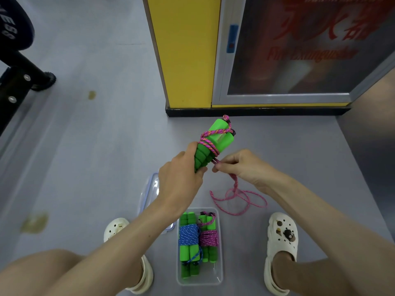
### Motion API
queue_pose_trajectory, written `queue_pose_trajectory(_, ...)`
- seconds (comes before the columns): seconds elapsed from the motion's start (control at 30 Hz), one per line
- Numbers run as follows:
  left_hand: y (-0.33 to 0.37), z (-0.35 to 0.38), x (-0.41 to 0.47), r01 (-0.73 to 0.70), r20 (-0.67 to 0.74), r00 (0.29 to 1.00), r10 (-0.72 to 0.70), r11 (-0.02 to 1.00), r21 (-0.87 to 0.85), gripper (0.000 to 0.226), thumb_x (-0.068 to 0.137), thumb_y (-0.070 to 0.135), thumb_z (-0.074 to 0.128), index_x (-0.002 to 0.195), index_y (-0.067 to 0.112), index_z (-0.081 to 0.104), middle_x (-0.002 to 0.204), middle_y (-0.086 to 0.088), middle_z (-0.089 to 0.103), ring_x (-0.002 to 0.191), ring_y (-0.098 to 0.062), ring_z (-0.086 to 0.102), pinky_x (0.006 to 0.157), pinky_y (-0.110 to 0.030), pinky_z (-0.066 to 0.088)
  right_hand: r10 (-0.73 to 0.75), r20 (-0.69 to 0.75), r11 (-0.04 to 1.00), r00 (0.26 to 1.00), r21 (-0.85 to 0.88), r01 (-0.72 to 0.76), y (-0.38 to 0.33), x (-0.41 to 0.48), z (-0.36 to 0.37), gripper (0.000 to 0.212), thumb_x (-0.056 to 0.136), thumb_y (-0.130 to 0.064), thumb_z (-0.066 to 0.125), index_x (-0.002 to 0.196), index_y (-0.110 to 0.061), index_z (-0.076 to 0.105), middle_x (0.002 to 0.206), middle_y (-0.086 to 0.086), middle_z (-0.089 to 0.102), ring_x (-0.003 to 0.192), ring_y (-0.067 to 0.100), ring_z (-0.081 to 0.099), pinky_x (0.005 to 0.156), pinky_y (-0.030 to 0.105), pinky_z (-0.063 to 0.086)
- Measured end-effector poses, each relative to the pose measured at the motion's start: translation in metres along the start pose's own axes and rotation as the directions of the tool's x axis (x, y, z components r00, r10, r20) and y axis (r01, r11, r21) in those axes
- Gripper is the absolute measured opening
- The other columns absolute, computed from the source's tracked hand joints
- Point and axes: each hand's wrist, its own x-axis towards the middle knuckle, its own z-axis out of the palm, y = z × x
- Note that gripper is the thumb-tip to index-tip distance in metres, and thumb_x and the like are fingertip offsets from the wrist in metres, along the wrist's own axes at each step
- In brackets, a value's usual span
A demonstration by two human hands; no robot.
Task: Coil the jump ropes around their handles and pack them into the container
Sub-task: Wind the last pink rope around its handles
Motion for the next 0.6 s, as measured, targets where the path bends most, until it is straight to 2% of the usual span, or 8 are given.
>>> queue_pose_trajectory(0.1, 0.001, 0.003, -0.003, -0.045, -0.011, 0.999, 0.046, 0.993, 0.109, 0.048, 0.093, 0.038, 0.055, 0.136, 0.028, 0.036, 0.099, 0.002, 0.061, 0.08, -0.023, 0.059, 0.059, -0.028, 0.031, 0.009, 0.019, 1.0, 1.0, 0.0, -0.009, 0.0, 0.003, 0.002, 0.009, 0.084, -0.013, 0.07, 0.082, -0.006, 0.074, 0.065, 0.0, 0.065, 0.06, 0.005, 0.056, 0.062, 0.018, 0.044)
queue_pose_trajectory(0.2, 0.002, 0.003, -0.006, -0.084, -0.027, 0.995, 0.092, 0.975, 0.205, 0.048, 0.096, 0.037, 0.051, 0.139, 0.026, 0.033, 0.095, 0.001, 0.057, 0.068, -0.018, 0.045, 0.051, -0.026, 0.025, 0.024, 0.072, 0.995, 0.997, 0.091, -0.03, 0.0, 0.004, 0.002, 0.011, 0.087, -0.004, 0.064, 0.081, 0.003, 0.07, 0.057, 0.002, 0.067, 0.051, 0.008, 0.061, 0.055, 0.02, 0.051)
queue_pose_trajectory(0.3, 0.003, 0.0, -0.007, -0.076, -0.054, 0.994, 0.09, 0.972, 0.223, 0.048, 0.096, 0.034, 0.052, 0.14, 0.024, 0.034, 0.094, -0.001, 0.056, 0.067, -0.017, 0.04, 0.046, -0.024, 0.017, 0.027, 0.144, 0.98, 0.989, 0.194, -0.055, -0.002, 0.001, 0.004, 0.014, 0.093, -0.002, 0.055, 0.091, 0.007, 0.066, 0.066, 0.006, 0.072, 0.058, 0.012, 0.068, 0.062, 0.024, 0.056)
queue_pose_trajectory(0.37, 0.003, 0.0, -0.006, -0.075, -0.069, 0.993, 0.094, 0.968, 0.238, 0.049, 0.096, 0.032, 0.052, 0.14, 0.023, 0.034, 0.093, -0.002, 0.056, 0.068, -0.017, 0.04, 0.048, -0.026, 0.02, 0.023, 0.16, 0.967, 0.987, 0.249, -0.062, -0.003, 0.001, 0.006, 0.014, 0.094, -0.001, 0.052, 0.094, 0.006, 0.065, 0.073, 0.01, 0.072, 0.062, 0.015, 0.069, 0.065, 0.025, 0.057)
queue_pose_trajectory(0.47, 0.001, 0.001, -0.006, -0.09, -0.098, 0.988, 0.118, 0.964, 0.251, 0.05, 0.089, 0.026, 0.063, 0.135, 0.018, 0.044, 0.082, -0.004, 0.057, 0.062, -0.018, 0.04, 0.047, -0.025, 0.019, 0.008, 0.186, 0.964, 0.983, 0.258, -0.057, -0.004, -0.001, 0.009, 0.02, 0.094, 0.008, 0.045, 0.092, -0.003, 0.061, 0.08, 0.014, 0.07, 0.067, 0.017, 0.07, 0.069, 0.026, 0.057)
queue_pose_trajectory(0.57, 0.001, 0.002, -0.002, -0.143, -0.101, 0.978, 0.181, 0.943, 0.3, 0.056, 0.069, 0.018, 0.082, 0.12, 0.012, 0.059, 0.063, -0.005, 0.054, 0.047, -0.02, 0.044, 0.045, -0.02, 0.015, -0.034, 0.181, 0.978, 0.983, 0.21, -0.005, -0.003, -0.001, 0.015, 0.033, 0.088, 0.02, 0.036, 0.092, -0.008, 0.055, 0.083, 0.014, 0.067, 0.073, 0.019, 0.068, 0.08, 0.032, 0.054)
queue_pose_trajectory(0.6, 0.0, 0.003, -0.001, -0.147, -0.106, 0.976, 0.191, 0.934, 0.325, 0.058, 0.064, 0.016, 0.085, 0.117, 0.011, 0.061, 0.06, -0.004, 0.053, 0.045, -0.021, 0.046, 0.045, -0.02, 0.015, -0.041, 0.171, 0.979, 0.984, 0.204, 0.005, -0.002, -0.001, 0.016, 0.035, 0.087, 0.021, 0.035, 0.091, -0.008, 0.055, 0.082, 0.013, 0.066, 0.071, 0.018, 0.066, 0.078, 0.031, 0.053)
